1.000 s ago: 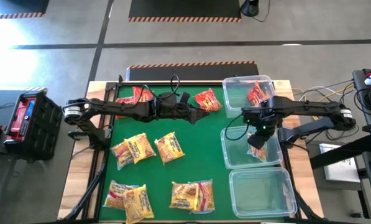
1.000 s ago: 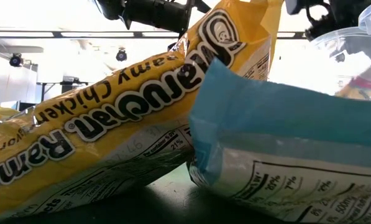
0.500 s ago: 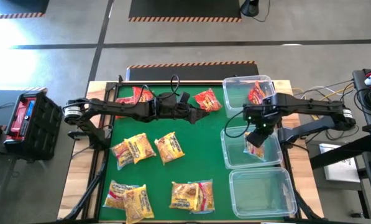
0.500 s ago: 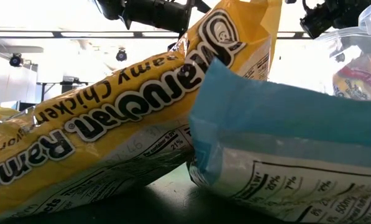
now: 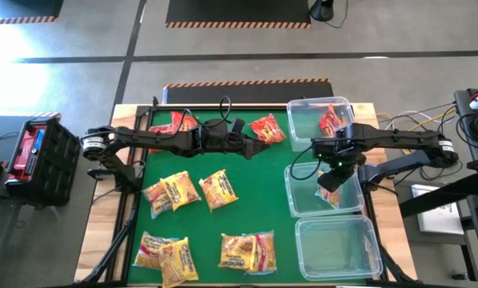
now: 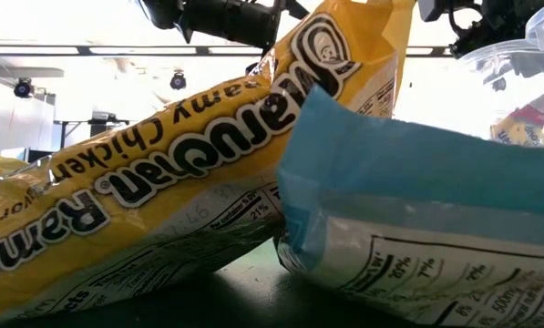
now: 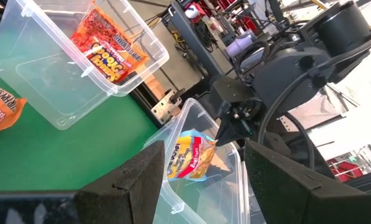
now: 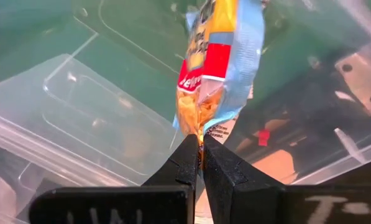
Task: Sort Maruchan noodles
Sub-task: Put the top blue noodle pack into the middle transparent bin
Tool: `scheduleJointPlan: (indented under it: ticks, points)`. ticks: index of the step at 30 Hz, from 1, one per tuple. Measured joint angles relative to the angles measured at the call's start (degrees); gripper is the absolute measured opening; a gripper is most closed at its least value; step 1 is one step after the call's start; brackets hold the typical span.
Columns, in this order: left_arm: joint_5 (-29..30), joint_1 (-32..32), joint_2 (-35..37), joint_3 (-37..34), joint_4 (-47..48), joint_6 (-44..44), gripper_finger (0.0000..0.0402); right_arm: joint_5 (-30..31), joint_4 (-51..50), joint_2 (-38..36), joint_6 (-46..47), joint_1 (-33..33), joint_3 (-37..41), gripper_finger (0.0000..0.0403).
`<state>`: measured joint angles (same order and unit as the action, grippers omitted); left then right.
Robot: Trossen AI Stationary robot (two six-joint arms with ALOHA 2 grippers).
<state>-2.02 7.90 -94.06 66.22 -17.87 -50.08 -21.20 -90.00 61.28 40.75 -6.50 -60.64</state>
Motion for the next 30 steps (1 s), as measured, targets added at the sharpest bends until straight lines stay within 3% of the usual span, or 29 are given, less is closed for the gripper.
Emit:
scheduleJointPlan:
  ticks: [16, 30]
  points:
    - [-0.02, 0.01, 0.0, -0.04, 2.23, 1.51, 0.0204, -1.74, -0.05, 0.07, 2.21, 0.0, 8.12, 0.0008]
    - [-0.02, 0.02, 0.0, -0.04, 2.45, 1.61, 0.0204, 3.3, 0.01, -0.11, -0.88, 0.0, 3.26, 0.0024]
